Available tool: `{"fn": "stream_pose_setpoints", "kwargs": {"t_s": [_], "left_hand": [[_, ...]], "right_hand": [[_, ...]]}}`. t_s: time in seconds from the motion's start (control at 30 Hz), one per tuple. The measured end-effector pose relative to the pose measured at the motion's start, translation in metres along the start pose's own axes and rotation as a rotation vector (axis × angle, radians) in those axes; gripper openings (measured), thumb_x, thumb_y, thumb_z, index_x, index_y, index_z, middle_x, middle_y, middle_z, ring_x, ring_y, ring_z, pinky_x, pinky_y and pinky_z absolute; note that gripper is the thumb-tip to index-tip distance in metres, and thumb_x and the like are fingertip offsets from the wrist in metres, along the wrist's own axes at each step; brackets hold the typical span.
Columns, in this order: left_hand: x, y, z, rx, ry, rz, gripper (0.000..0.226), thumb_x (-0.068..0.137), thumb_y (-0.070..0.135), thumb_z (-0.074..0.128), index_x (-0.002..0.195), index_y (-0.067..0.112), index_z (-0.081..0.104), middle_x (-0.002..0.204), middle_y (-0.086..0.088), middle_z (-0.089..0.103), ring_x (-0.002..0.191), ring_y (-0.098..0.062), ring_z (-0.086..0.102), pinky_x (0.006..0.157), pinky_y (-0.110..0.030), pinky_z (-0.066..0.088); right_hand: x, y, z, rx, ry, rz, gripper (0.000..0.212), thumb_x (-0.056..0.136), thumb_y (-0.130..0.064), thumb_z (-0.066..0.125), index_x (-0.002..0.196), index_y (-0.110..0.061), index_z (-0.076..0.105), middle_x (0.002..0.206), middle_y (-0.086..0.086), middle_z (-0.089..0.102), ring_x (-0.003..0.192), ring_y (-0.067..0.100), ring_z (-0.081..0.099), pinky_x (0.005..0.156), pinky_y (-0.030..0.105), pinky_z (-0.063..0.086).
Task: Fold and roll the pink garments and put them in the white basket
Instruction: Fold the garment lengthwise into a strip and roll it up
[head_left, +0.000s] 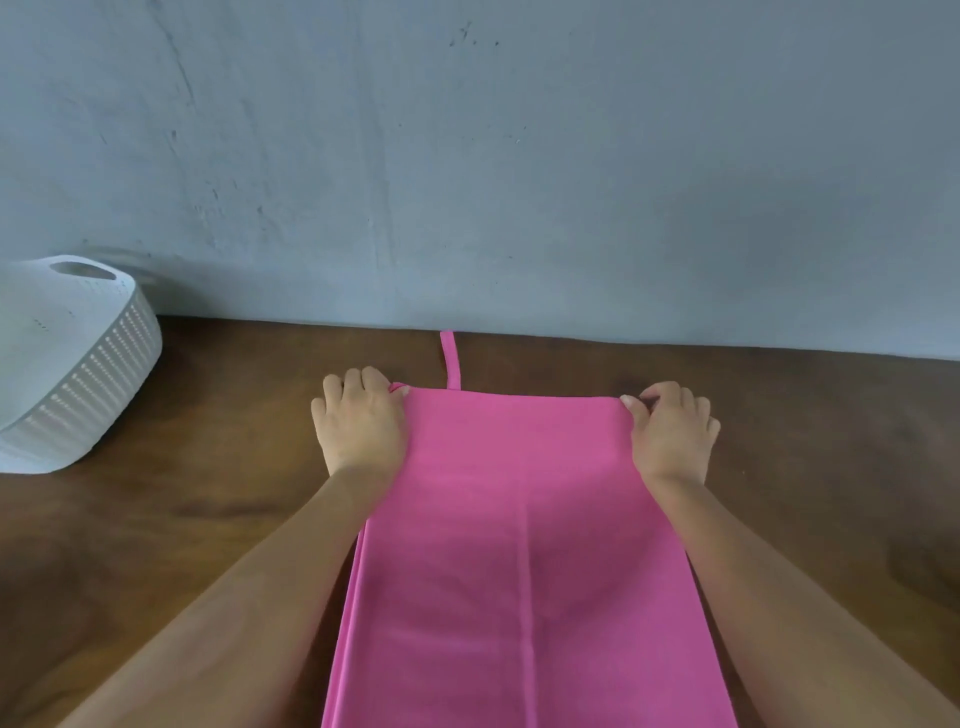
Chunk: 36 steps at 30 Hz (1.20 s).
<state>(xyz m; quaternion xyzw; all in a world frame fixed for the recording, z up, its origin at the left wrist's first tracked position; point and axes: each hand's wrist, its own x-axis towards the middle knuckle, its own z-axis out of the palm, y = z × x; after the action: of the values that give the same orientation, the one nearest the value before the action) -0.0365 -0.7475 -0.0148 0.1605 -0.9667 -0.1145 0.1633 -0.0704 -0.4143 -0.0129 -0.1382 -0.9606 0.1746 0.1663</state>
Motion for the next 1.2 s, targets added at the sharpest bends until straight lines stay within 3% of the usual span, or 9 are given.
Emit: {"fn": "stream_pose_setpoints", "kwargs": {"t_s": [0.5,0.77,0.97,1.1,1.2], "left_hand": [[0.082,0.026,0.033,0.041,-0.002,-0.098,0.044,0.1,0.047,0.052,0.1,0.003,0.06,0.102,-0.016,0.062,0.102,-0.039,0.052,0.083,-0.05,0.041],[0.088,0.031,0.031,0.02,-0.007,-0.131,0.048,0.101,0.049,0.049,0.107,0.002,0.06,0.108,-0.018,0.062,0.105,-0.039,0.053,0.085,-0.048,0.039],[0.088,0.024,0.021,-0.118,-0.103,-0.139,0.052,0.1,0.056,0.047,0.11,0.007,0.062,0.117,-0.016,0.06,0.115,-0.038,0.05,0.097,-0.049,0.037],[0.073,0.023,0.001,-0.29,-0.229,-0.207,0.053,0.098,0.059,0.049,0.117,0.011,0.062,0.128,-0.015,0.056,0.125,-0.039,0.045,0.104,-0.05,0.032],[0.047,0.019,-0.016,-0.269,-0.263,-0.108,0.049,0.097,0.053,0.057,0.121,0.01,0.058,0.129,-0.016,0.054,0.122,-0.039,0.046,0.101,-0.049,0.037]], "right_hand": [[0.092,-0.016,0.037,0.019,-0.014,-0.015,0.034,0.096,-0.049,0.058,0.1,-0.016,0.063,0.108,0.007,0.062,0.112,0.032,0.049,0.094,0.045,0.033],[0.105,-0.018,0.035,-0.028,-0.077,0.057,0.047,0.095,-0.061,0.053,0.099,-0.014,0.061,0.111,0.01,0.063,0.112,0.033,0.05,0.094,0.045,0.033],[0.086,-0.027,0.018,-0.029,-0.192,0.133,0.061,0.098,-0.061,0.045,0.128,-0.009,0.052,0.136,0.017,0.051,0.128,0.038,0.041,0.104,0.049,0.032],[0.035,-0.019,-0.005,-0.101,-0.268,-0.097,0.066,0.1,-0.06,0.038,0.146,-0.013,0.039,0.146,0.014,0.041,0.135,0.035,0.033,0.109,0.05,0.031],[-0.011,-0.008,-0.02,-0.172,-0.34,-0.239,0.071,0.101,-0.061,0.029,0.154,-0.014,0.03,0.159,0.009,0.03,0.147,0.029,0.021,0.117,0.049,0.024]]}}
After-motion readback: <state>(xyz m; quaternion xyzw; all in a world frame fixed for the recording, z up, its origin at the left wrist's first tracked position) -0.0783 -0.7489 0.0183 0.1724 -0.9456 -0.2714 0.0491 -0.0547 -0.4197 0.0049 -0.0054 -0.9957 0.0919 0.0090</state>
